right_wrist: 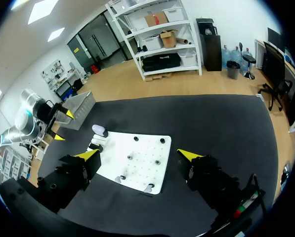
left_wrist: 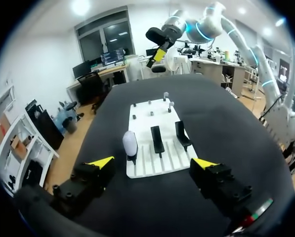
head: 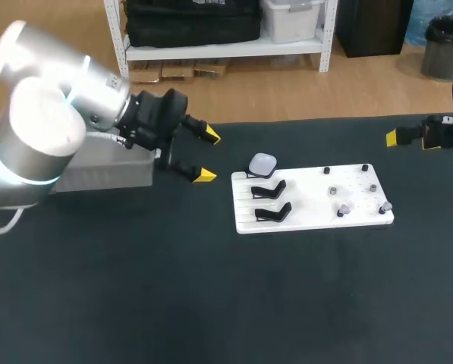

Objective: Pick up each earbud case from the left stands, insert the matching earbuds, close the lid, and place the case in the box.

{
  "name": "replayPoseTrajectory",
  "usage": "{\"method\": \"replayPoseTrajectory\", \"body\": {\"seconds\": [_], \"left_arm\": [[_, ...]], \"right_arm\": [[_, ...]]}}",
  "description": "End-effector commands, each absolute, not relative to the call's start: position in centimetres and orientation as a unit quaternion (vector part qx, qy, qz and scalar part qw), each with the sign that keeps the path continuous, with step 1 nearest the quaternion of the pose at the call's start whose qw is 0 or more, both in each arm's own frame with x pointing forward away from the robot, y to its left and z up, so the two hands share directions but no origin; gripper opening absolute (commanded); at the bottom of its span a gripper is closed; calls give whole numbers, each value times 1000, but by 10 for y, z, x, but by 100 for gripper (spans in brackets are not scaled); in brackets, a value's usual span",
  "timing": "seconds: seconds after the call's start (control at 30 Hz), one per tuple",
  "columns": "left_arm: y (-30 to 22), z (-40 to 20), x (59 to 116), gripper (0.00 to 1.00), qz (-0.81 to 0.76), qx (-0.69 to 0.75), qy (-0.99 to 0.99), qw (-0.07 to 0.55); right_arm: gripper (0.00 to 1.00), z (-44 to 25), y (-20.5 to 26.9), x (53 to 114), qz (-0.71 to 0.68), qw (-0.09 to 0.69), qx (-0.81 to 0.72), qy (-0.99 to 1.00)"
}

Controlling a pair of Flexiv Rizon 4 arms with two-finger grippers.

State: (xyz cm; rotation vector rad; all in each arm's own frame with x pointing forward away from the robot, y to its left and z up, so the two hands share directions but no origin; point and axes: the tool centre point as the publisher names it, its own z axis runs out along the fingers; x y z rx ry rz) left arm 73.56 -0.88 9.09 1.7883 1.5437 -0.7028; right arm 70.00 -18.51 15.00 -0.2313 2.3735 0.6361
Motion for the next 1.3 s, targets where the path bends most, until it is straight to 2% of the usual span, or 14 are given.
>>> {"method": "replayPoseTrajectory", "body": {"seconds": [0.03, 0.33, 0.6, 1.3], "left_arm": [[-10, 91, 740, 100, -288, 695, 583, 307], [-11, 89, 739, 100, -276, 690, 596, 304], [-19, 74, 744, 100, -266, 602, 673, 338], [-61, 53, 774, 100, -308, 595, 643, 372]], "right_arm": [[100, 150, -185, 700, 243, 330, -88, 908], [100, 150, -185, 700, 243, 330, -88, 908], [100, 150, -185, 700, 243, 330, -88, 908], [100, 150, -185, 700, 243, 330, -88, 908]]}}
